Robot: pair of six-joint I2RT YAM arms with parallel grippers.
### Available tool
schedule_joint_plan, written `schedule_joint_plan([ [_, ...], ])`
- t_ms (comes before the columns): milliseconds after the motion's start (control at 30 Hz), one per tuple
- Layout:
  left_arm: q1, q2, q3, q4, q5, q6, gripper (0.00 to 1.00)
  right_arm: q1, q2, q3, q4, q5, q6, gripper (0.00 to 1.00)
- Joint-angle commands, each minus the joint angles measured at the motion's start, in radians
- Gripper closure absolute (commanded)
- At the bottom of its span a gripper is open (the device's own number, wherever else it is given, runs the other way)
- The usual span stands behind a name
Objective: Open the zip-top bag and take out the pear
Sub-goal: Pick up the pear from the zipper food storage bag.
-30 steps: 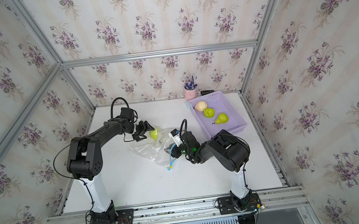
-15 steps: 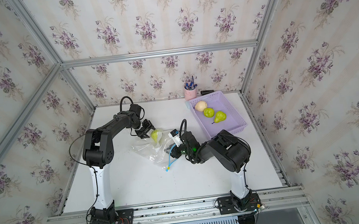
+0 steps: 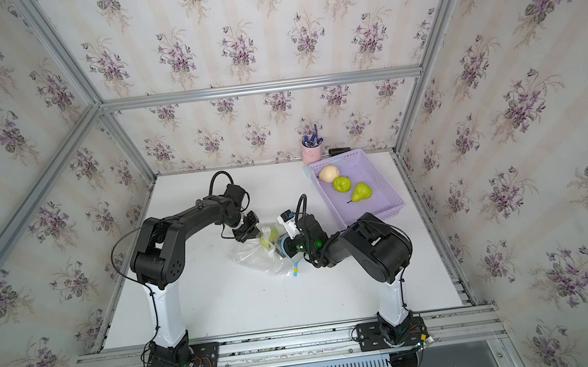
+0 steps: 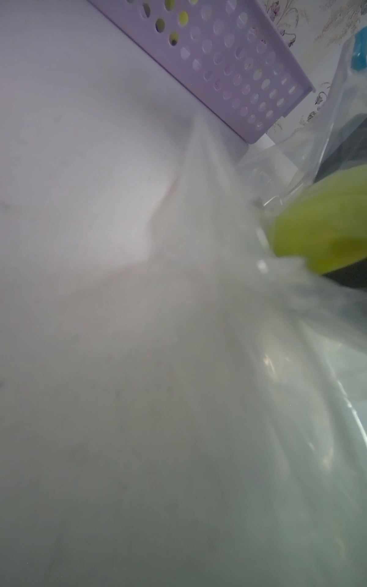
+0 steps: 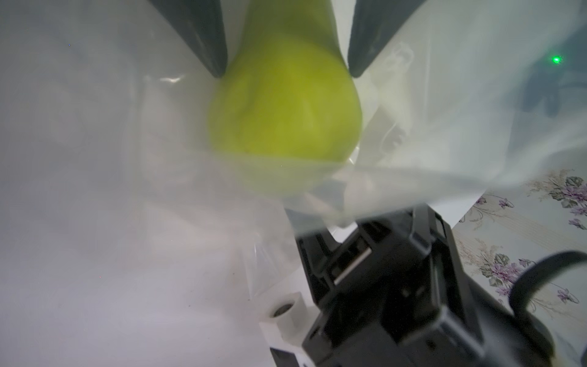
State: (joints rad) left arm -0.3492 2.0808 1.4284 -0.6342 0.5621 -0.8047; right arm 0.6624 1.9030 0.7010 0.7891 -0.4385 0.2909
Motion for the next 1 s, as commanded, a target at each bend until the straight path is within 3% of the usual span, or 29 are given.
schedule_joint_plan([
  [0,-0.015,-0.004,-0.029,0.056,0.068,-0.033,1.00,0.012,0.008,0.028,-0.003,0.013,0.016,0.35],
  [167,-0.057,-0.013,-0.023,0.082,0.120,-0.048,1.00,0.041,0.036,0.081,-0.121,0.068,-0.022,0.31],
  [300,-0.060,-0.037,-0.050,0.102,0.126,-0.056,1.00,0.040,0.034,0.092,-0.175,0.079,-0.057,0.37],
  [400,-0.050,-0.043,-0.053,0.070,0.122,-0.029,1.00,0.039,0.008,0.069,-0.163,0.055,-0.068,0.54],
  [533,0.041,-0.081,-0.124,0.051,0.060,0.011,1.00,0.011,-0.092,-0.023,-0.104,0.040,-0.068,0.64],
  [767,0.224,-0.103,-0.208,0.025,0.027,0.116,1.00,-0.026,-0.207,-0.143,-0.054,0.004,-0.061,0.65],
  [967,0.287,-0.117,-0.214,0.041,0.028,0.131,1.00,-0.033,-0.283,-0.245,0.028,-0.080,-0.059,0.64],
])
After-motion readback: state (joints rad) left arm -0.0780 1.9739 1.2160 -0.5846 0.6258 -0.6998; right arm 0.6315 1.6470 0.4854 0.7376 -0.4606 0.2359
